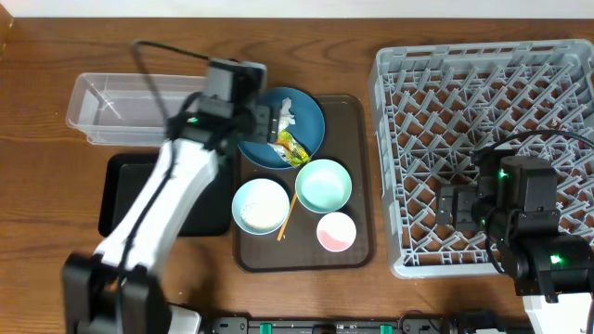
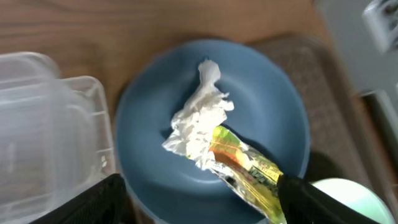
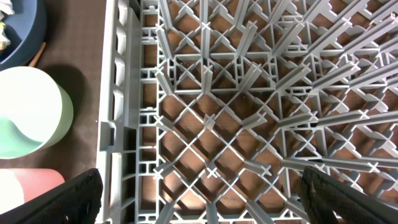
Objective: Sort waste into correct bins and load items into the dishwasher rack
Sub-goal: 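Grasp the white crumpled tissue on the blue plate with the left gripper, then carry the tissue left and drop it into the clear plastic bin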
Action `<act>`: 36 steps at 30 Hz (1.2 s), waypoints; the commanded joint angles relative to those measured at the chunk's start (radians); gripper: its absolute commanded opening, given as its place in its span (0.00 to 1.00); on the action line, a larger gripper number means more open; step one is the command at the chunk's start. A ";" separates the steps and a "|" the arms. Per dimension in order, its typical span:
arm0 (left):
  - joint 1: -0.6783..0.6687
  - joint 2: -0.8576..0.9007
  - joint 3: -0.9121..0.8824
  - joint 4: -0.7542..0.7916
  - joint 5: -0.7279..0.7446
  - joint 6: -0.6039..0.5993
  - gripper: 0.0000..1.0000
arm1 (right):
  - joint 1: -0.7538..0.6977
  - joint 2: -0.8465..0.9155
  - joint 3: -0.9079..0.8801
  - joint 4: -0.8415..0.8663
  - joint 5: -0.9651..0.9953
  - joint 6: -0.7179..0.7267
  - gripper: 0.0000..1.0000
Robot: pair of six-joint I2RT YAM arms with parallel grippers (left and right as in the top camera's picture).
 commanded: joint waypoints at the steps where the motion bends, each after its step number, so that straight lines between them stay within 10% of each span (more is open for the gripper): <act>1: -0.021 0.092 0.014 0.031 -0.062 0.043 0.80 | -0.001 -0.004 0.019 -0.001 -0.003 0.010 0.99; 25: -0.026 0.322 0.009 0.095 -0.025 0.039 0.56 | -0.001 0.007 0.018 -0.010 -0.003 0.010 0.99; 36: -0.026 0.327 0.009 0.077 -0.025 0.039 0.07 | -0.001 0.007 0.018 -0.010 -0.003 0.010 0.99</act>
